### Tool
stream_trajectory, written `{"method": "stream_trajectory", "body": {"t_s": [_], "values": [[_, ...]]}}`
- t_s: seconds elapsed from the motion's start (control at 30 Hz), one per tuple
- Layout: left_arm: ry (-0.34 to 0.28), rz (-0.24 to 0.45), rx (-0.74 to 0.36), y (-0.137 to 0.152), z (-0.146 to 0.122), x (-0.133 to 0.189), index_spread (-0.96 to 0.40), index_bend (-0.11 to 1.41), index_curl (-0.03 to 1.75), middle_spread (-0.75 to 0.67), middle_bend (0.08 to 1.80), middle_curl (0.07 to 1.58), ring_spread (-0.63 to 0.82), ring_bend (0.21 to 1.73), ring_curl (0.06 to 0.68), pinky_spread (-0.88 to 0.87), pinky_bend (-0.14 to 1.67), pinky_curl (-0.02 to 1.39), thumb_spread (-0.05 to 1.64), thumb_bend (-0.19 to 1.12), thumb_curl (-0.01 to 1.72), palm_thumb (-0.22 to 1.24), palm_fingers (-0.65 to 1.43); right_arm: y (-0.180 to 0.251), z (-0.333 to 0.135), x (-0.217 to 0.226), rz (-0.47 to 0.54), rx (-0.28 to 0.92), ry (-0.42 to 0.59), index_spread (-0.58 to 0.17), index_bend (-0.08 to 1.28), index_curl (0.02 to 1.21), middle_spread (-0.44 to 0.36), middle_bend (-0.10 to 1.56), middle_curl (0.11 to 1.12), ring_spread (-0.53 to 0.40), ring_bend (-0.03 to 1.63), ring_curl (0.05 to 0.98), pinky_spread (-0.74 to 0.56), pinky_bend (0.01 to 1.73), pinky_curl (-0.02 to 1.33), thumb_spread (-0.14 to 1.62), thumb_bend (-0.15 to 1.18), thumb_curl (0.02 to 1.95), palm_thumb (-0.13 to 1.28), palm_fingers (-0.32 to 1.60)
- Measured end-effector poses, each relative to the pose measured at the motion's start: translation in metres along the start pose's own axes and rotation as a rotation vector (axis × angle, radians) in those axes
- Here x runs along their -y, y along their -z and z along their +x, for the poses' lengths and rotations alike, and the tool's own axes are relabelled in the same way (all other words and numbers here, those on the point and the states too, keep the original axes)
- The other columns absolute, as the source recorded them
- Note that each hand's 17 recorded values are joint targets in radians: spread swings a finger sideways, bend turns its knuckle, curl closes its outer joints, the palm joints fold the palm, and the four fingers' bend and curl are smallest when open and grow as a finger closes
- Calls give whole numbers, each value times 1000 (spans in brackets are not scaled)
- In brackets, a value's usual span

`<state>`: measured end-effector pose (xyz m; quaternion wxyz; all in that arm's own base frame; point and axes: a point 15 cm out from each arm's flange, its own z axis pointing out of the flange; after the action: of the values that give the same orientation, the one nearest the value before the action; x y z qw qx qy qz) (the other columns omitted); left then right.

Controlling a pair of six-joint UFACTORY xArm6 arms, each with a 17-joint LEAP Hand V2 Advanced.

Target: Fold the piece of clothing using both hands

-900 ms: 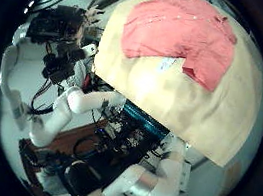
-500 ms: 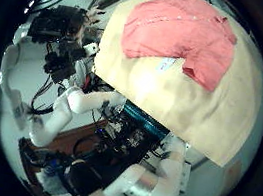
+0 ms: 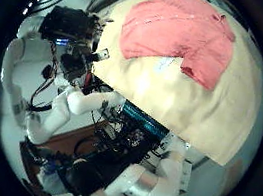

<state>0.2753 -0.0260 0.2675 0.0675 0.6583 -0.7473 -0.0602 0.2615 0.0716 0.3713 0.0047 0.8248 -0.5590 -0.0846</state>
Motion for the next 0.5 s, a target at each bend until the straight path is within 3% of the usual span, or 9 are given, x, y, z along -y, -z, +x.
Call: {"method": "stream_trajectory", "body": {"t_s": [0.27, 0.4, 0.5], "values": [[7, 8, 7, -40, -18, 19, 71, 154, 351, 158, 219, 335, 452, 393, 227, 483, 193, 276, 1072, -23, 298, 386, 150, -4, 3, 1, -14, 4, -10, -223, 168, 296, 200, 186, 279, 320, 256, 262, 448, 452, 312, 852, -33, 315, 90, 17], [14, -14, 2, -56, -23, 29, 95, 177, 354, 243, 94, 288, 489, 451, 243, 475, 240, 298, 1075, -22, 296, 385, 66, -9, 6, 4, -34, 9, -18, -223, 166, 294, 200, 188, 283, 318, 253, 262, 448, 448, 311, 870, -30, 313, 96, 20], [11, -8, 5, -60, -24, 32, 100, 181, 356, 178, 170, 285, 492, 453, 239, 479, 244, 301, 1084, -23, 294, 383, 71, -11, 6, 4, -42, 11, -19, -223, 166, 292, 200, 186, 284, 320, 255, 263, 448, 447, 311, 877, -31, 311, 97, 21]]}}
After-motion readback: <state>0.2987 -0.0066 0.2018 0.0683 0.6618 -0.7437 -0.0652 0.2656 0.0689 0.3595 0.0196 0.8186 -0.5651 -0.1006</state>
